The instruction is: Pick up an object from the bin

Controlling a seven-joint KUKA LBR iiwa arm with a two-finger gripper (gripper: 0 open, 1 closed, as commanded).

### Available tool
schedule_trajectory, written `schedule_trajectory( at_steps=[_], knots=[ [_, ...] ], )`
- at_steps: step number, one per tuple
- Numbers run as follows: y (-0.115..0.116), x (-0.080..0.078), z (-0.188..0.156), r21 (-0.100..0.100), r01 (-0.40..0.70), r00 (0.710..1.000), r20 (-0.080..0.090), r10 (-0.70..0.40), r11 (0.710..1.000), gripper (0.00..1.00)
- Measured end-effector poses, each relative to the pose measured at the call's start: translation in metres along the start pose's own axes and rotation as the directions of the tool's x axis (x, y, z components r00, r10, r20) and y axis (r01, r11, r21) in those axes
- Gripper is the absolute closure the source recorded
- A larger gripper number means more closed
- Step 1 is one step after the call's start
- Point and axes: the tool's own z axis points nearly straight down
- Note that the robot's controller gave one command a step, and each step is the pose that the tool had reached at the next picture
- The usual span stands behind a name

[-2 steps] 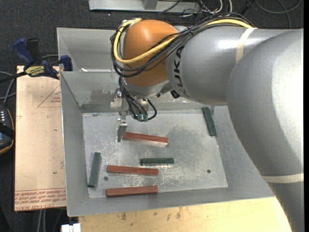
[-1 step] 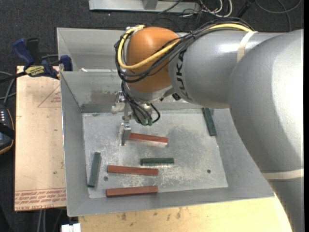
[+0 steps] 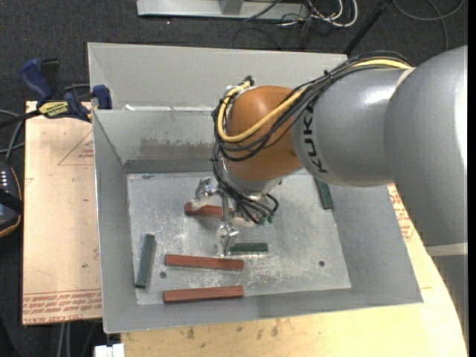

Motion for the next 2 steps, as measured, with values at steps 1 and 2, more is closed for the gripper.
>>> schedule_trajectory(
  at_steps=[1,2],
  knots=[
    [-0.0371,-0.0682,0.0232,-0.002,-0.025,1.000,0.018,0.025,1.000,1.00],
    [-0.0386,-0.0669,0.0254,0.000,-0.025,1.000,0.017,0.025,1.000,0.00]
  ],
)
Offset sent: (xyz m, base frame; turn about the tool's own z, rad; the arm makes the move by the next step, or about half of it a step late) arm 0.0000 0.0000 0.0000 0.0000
